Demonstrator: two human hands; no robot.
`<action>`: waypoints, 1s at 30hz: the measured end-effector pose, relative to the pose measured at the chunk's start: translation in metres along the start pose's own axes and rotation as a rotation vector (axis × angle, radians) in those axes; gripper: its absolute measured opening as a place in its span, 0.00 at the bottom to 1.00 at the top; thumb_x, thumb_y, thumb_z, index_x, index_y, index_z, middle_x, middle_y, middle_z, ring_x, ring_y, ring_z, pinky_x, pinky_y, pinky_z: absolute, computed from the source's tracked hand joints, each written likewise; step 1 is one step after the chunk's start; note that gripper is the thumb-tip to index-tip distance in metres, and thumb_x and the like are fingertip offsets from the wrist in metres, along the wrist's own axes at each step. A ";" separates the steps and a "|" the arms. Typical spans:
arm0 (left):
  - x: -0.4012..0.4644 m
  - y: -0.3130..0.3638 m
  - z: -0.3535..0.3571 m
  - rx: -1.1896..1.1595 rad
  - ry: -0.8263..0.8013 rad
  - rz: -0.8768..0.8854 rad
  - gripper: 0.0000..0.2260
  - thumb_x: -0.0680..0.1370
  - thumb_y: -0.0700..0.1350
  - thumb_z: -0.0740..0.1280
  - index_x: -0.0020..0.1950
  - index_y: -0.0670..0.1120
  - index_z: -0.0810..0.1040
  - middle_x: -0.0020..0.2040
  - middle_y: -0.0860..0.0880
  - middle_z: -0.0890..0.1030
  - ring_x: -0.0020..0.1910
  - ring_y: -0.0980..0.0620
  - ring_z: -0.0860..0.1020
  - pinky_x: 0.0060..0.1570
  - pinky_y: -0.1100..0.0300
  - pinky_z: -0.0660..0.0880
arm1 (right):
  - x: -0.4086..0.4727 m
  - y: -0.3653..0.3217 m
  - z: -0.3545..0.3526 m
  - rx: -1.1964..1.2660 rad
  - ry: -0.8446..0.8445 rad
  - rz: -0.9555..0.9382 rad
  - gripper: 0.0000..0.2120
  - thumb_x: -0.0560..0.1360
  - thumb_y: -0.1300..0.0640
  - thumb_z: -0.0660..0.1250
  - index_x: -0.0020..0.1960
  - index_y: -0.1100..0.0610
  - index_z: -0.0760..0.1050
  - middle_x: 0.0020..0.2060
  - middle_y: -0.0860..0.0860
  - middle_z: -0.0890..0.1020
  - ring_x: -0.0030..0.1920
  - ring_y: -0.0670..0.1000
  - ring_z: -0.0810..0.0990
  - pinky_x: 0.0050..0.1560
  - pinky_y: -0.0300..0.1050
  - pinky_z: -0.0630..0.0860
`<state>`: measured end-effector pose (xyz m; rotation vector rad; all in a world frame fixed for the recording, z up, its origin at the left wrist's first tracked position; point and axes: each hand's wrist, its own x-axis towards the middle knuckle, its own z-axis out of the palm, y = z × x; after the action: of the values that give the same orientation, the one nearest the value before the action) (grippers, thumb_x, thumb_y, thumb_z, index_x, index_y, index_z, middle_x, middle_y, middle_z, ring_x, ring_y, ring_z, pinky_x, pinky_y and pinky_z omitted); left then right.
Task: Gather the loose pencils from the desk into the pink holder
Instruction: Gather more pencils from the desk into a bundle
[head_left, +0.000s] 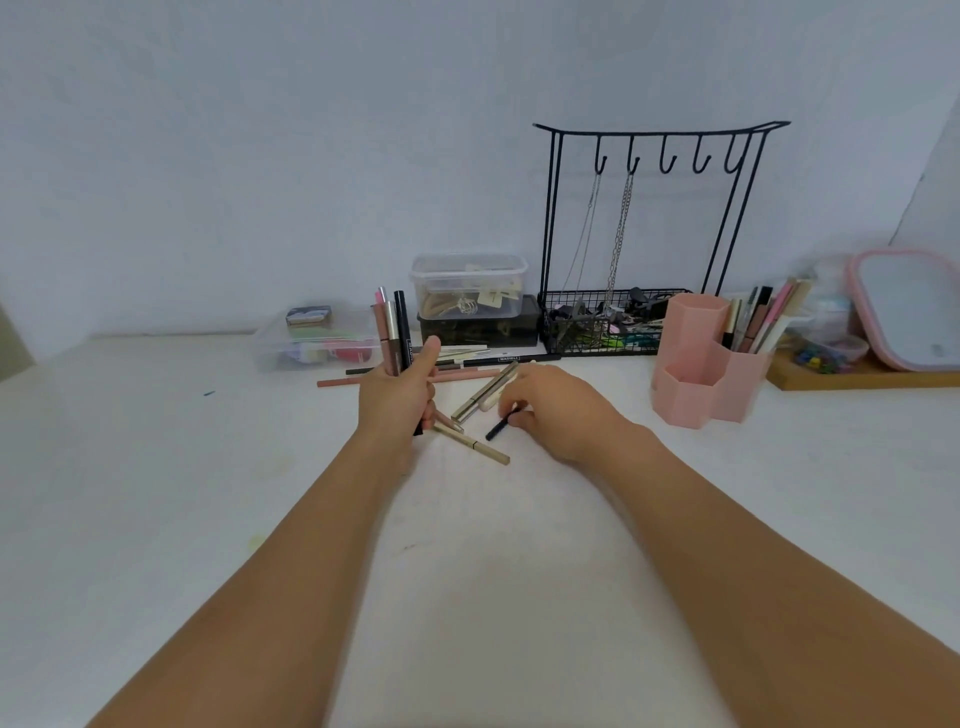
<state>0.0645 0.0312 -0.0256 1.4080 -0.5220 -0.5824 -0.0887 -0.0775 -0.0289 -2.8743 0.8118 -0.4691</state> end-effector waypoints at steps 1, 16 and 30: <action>-0.001 0.002 0.001 -0.010 -0.008 -0.018 0.20 0.76 0.59 0.73 0.41 0.44 0.74 0.23 0.52 0.67 0.20 0.54 0.65 0.25 0.60 0.67 | -0.002 0.003 -0.002 0.008 0.002 0.027 0.05 0.78 0.56 0.68 0.51 0.51 0.82 0.52 0.49 0.77 0.52 0.52 0.77 0.52 0.49 0.76; -0.022 0.001 0.015 -0.060 -0.367 0.064 0.22 0.64 0.60 0.76 0.41 0.47 0.72 0.25 0.53 0.64 0.23 0.54 0.62 0.24 0.62 0.62 | -0.008 -0.028 -0.036 1.374 0.272 0.172 0.02 0.79 0.64 0.67 0.49 0.63 0.78 0.33 0.54 0.80 0.32 0.48 0.79 0.37 0.39 0.80; -0.026 -0.005 0.016 0.070 -0.535 0.036 0.09 0.79 0.46 0.71 0.45 0.46 0.74 0.27 0.48 0.71 0.26 0.51 0.70 0.27 0.60 0.69 | -0.005 -0.038 -0.016 1.282 0.377 0.215 0.02 0.75 0.64 0.73 0.47 0.61 0.83 0.33 0.54 0.82 0.33 0.47 0.79 0.44 0.45 0.80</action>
<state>0.0340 0.0363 -0.0294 1.3002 -0.9986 -0.9256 -0.0794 -0.0431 -0.0073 -1.5235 0.5192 -1.0282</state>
